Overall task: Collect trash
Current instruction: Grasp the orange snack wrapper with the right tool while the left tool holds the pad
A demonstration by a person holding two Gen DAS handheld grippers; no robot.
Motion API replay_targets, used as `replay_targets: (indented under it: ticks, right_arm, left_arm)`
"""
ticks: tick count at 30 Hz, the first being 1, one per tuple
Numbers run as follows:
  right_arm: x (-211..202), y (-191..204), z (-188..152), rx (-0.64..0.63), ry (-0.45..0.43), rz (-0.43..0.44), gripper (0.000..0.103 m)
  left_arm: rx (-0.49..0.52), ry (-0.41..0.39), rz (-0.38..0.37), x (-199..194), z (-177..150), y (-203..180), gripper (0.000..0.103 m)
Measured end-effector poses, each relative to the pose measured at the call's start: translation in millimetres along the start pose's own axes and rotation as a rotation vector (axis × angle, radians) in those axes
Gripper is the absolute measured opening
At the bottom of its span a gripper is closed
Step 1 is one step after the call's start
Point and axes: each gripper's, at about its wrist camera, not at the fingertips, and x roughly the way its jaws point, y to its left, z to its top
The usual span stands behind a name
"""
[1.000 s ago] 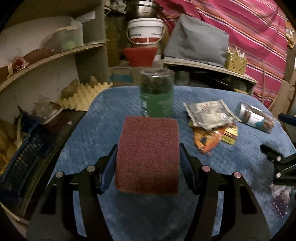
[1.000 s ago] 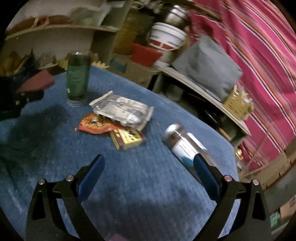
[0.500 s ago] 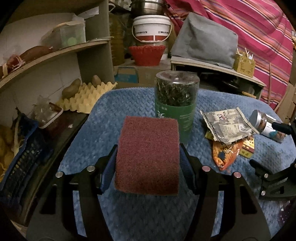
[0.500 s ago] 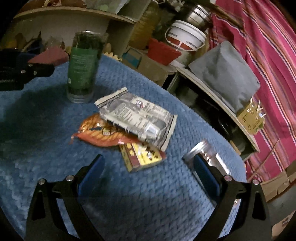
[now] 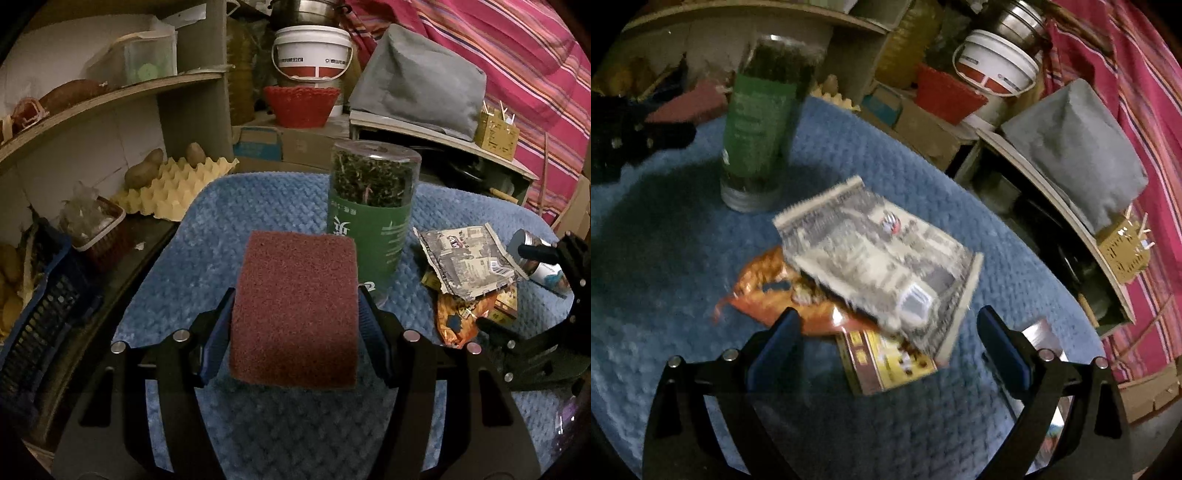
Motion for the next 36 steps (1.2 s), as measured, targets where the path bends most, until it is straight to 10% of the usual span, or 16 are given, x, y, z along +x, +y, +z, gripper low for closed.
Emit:
replay_targets:
  ticks: [13, 18, 20, 36]
  right_arm:
    - [11, -5, 0, 0.018, 0.025, 0.095, 0.038]
    - [6, -3, 1, 0.013, 0.079, 0.154, 0.044]
    - [-1, -2, 4, 0.022, 0.060, 0.161, 0.077]
    - [11, 34, 7, 0.030, 0.084, 0.157, 0.075]
  left_arm:
    - [-0.003, -0.011, 0.005, -14, -5, 3, 0.062]
    - [-0.004, -0.015, 0.002, -17, -6, 4, 0.062]
    - [-0.010, -0.018, -0.002, -19, -6, 6, 0.062]
    - [-0.053, -0.037, 0.003, -39, -7, 33, 0.062]
